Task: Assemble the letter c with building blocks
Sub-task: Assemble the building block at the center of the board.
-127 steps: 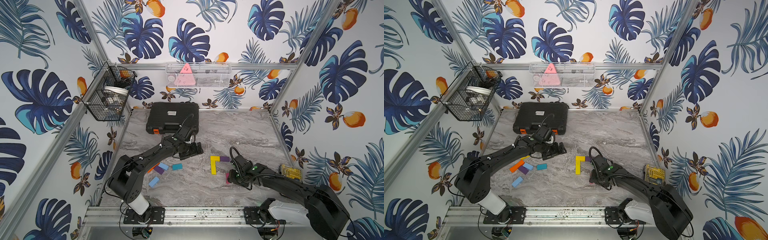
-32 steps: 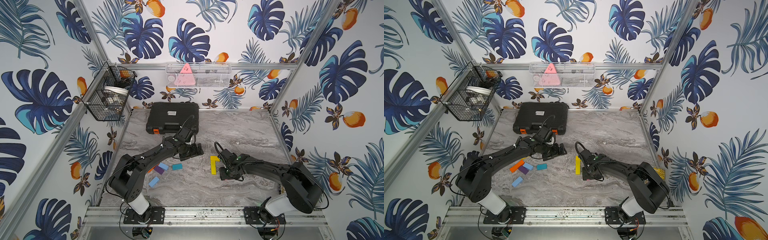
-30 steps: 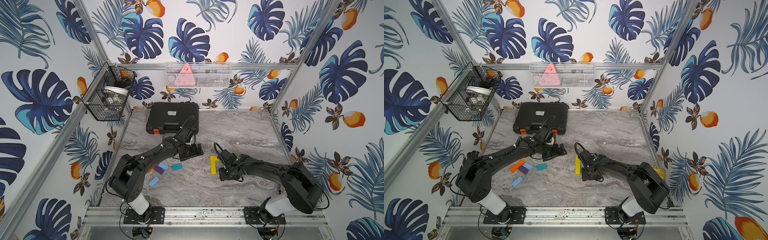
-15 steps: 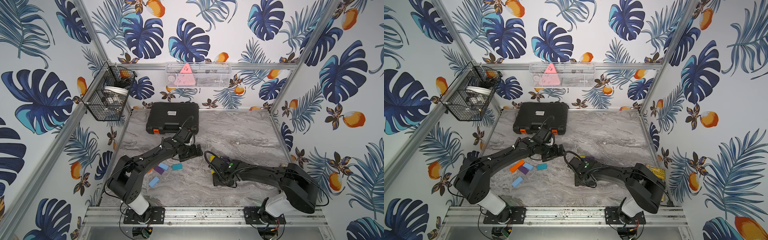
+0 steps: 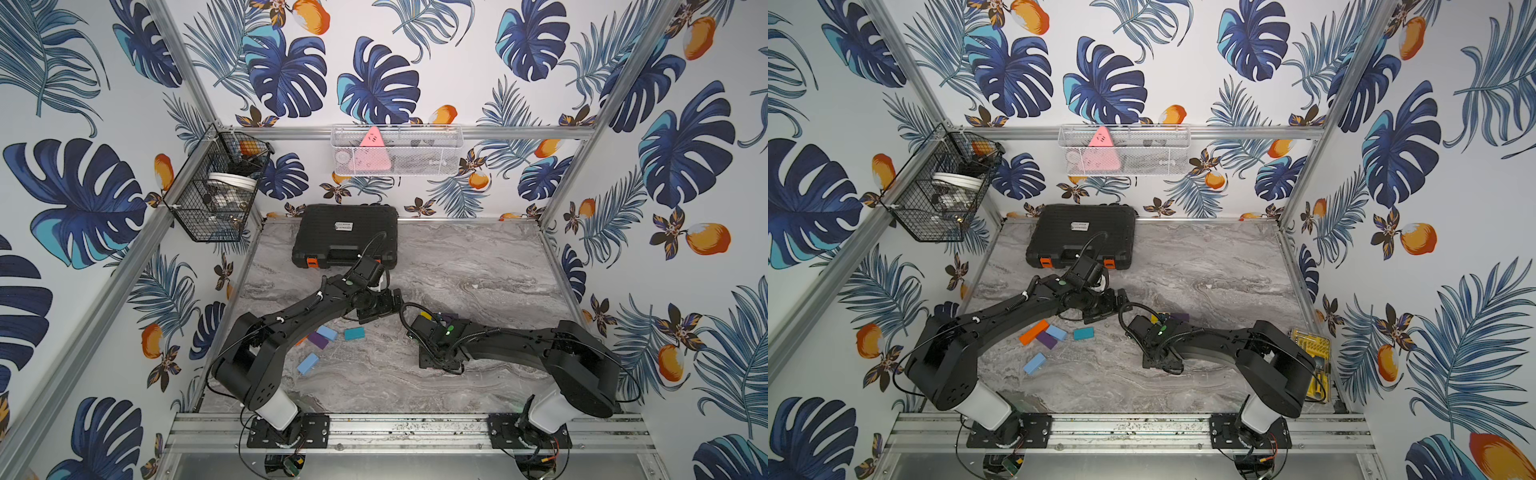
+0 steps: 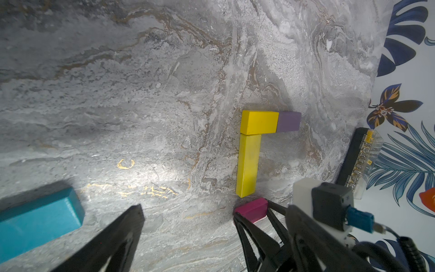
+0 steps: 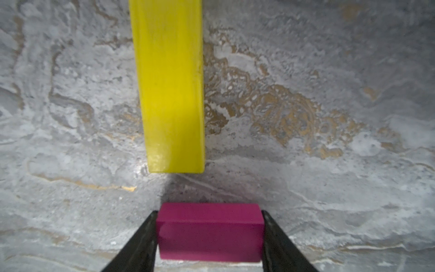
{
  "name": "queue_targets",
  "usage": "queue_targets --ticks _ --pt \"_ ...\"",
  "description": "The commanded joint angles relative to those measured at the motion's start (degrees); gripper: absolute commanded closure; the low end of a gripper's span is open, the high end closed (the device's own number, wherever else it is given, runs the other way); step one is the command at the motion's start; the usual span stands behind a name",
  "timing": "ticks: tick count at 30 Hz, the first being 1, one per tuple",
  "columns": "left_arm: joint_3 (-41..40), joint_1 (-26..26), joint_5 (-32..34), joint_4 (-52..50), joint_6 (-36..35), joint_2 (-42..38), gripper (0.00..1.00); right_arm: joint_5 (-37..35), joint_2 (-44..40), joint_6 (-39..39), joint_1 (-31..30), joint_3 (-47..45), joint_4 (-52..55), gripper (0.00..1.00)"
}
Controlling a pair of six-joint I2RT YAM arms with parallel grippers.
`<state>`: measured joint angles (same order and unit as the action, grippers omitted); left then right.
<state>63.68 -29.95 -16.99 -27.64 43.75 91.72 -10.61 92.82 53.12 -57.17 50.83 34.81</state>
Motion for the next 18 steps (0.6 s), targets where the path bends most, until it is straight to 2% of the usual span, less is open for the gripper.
queue_targets --ticks 1,18 --pt "0.27 0.05 -0.49 0.40 -0.15 -0.14 0.01 -1.83 0.43 1.88 -0.14 0.41 0.33 0.42" --pt "0.28 0.05 -0.35 0.50 0.02 0.34 0.01 -3.91 2.58 2.51 -0.14 1.56 0.88 0.39"
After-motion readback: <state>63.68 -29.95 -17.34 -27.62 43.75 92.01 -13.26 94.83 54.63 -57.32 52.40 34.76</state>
